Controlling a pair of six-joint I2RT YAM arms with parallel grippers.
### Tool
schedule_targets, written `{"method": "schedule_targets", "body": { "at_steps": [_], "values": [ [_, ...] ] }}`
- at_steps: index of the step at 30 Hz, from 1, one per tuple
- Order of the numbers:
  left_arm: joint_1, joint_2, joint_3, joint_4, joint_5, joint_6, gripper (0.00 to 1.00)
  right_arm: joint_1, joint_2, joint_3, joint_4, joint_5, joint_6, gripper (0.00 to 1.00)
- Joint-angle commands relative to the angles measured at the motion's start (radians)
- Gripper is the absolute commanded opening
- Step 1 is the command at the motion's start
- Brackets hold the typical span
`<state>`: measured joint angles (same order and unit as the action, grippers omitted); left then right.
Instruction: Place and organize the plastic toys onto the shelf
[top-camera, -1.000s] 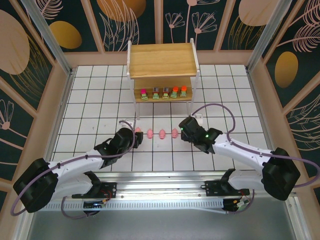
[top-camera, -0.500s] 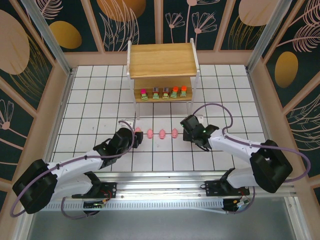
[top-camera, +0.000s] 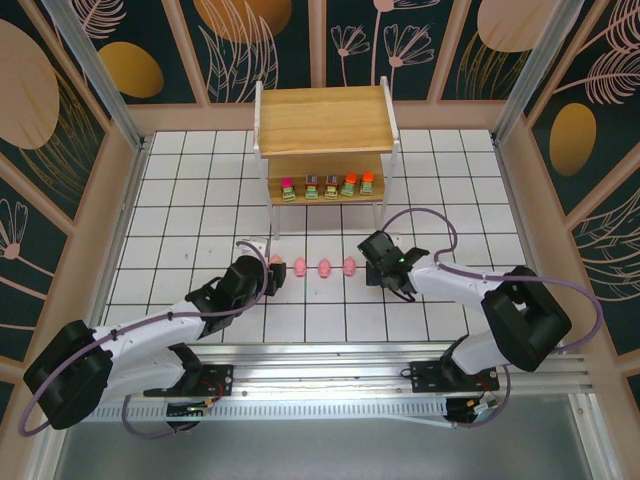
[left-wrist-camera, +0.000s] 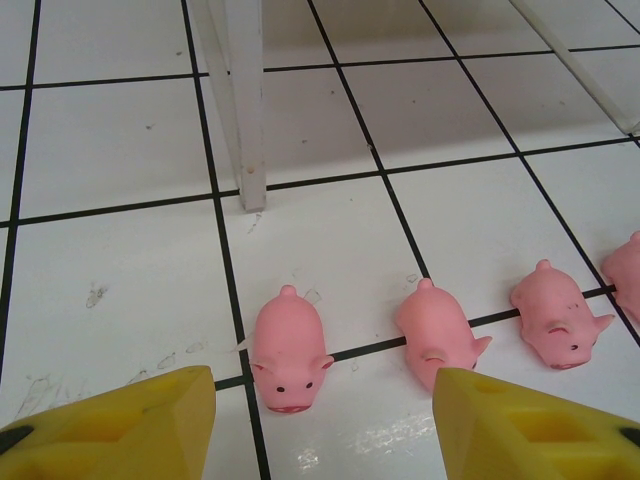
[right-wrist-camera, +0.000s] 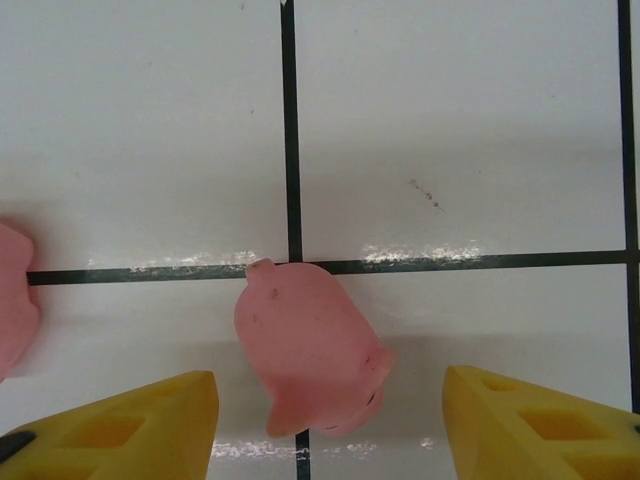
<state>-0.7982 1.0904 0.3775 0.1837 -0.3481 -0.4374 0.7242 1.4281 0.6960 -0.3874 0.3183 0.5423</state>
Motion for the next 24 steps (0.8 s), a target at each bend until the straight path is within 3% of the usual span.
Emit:
{"method": "schedule_targets", "body": {
  "at_steps": [1, 24],
  "values": [
    [0.005, -0.017, -0.014, 0.026, -0.011, 0.008, 0.60, -0.010, 0.016, 0.006, 0.022, -0.004, -0.031, 0.60],
    [0.005, -0.011, -0.011, 0.026, -0.006, 0.011, 0.60, -0.033, 0.055, 0.012, 0.065, -0.064, -0.147, 0.55]
  ]
}}
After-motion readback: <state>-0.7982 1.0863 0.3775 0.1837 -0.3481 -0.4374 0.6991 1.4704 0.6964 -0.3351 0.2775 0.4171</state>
